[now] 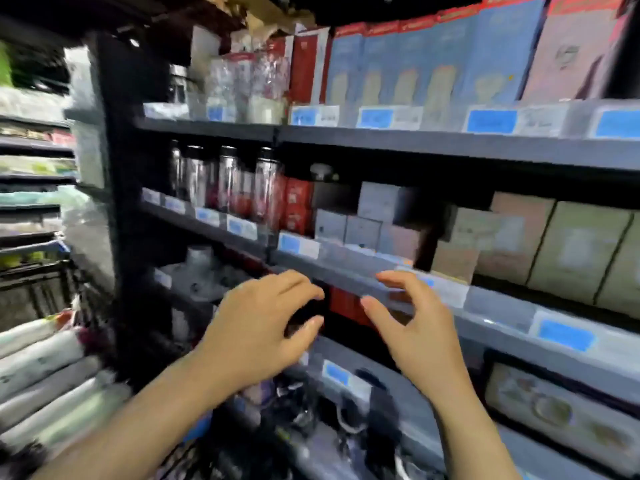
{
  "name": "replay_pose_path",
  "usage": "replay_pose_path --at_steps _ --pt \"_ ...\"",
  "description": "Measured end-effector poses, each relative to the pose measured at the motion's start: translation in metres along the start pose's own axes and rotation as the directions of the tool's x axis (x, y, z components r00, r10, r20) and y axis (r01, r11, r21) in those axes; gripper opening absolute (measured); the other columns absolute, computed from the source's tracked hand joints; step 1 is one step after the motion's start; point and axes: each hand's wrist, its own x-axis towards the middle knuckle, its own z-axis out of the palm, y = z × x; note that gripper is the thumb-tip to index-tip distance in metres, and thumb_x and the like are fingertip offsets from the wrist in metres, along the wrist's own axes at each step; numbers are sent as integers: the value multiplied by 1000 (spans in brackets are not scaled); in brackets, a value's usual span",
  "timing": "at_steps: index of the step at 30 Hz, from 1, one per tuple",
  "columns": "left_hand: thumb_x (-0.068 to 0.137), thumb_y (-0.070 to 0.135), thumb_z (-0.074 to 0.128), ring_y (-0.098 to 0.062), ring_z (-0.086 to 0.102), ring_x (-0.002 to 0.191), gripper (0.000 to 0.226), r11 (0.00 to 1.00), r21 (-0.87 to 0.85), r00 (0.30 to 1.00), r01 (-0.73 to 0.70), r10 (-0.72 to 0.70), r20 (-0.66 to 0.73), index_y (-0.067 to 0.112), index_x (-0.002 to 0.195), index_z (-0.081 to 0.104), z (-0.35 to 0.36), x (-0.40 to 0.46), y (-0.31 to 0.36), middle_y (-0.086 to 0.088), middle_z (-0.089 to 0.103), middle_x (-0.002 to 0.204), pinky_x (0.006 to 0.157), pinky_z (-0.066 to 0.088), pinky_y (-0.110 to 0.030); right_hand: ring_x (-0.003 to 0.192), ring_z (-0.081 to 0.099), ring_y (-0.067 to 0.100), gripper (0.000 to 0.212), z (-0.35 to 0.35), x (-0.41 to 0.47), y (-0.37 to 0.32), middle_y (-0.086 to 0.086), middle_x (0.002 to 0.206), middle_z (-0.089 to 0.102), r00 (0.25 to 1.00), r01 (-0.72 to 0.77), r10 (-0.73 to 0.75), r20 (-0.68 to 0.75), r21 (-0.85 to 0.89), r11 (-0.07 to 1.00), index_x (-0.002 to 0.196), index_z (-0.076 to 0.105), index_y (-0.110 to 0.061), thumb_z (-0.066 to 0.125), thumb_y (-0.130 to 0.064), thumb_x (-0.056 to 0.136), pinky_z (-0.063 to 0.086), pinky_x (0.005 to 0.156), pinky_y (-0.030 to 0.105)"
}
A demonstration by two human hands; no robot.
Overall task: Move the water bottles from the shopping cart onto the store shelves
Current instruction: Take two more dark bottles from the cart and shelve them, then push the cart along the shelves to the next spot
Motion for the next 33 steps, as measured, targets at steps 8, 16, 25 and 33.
replay_pose_path --at_steps 8,16,25,33 --pt "89 42 48 -13 60 88 34 961 -84 953 264 -246 179 19 100 70 -55 -179 -150 4 69 96 76 44 -28 86 58 1 21 208 -75 -52 -16 98 61 939 -216 164 303 148 965 94 58 -35 71 -21 85 43 72 10" --pt "90 31 65 -4 63 85 17 783 1 747 621 -593 299 28 107 70 -96 -327 -217 16 67 101 70 51 -20 102 57 7 27 352 -137 -70 -16 111 56 682 -382 295 669 -18 924 113 50 -37 63 -39 90 43 78 22" --pt "86 43 53 3 58 77 33 657 80 600 749 -725 338 25 107 72 -111 -403 -278 21 60 91 68 43 -14 109 49 12 44 451 -169 -69 -9 118 46 442 -396 330 834 -148 906 128 48 -29 61 -46 90 48 89 33" --pt "87 31 60 4 57 83 20 727 -28 647 686 -592 481 26 103 70 -26 -380 -367 17 66 93 72 49 -19 98 55 14 45 489 -145 -7 -7 116 53 482 -624 601 638 -231 746 120 47 -36 69 -46 83 48 85 34"
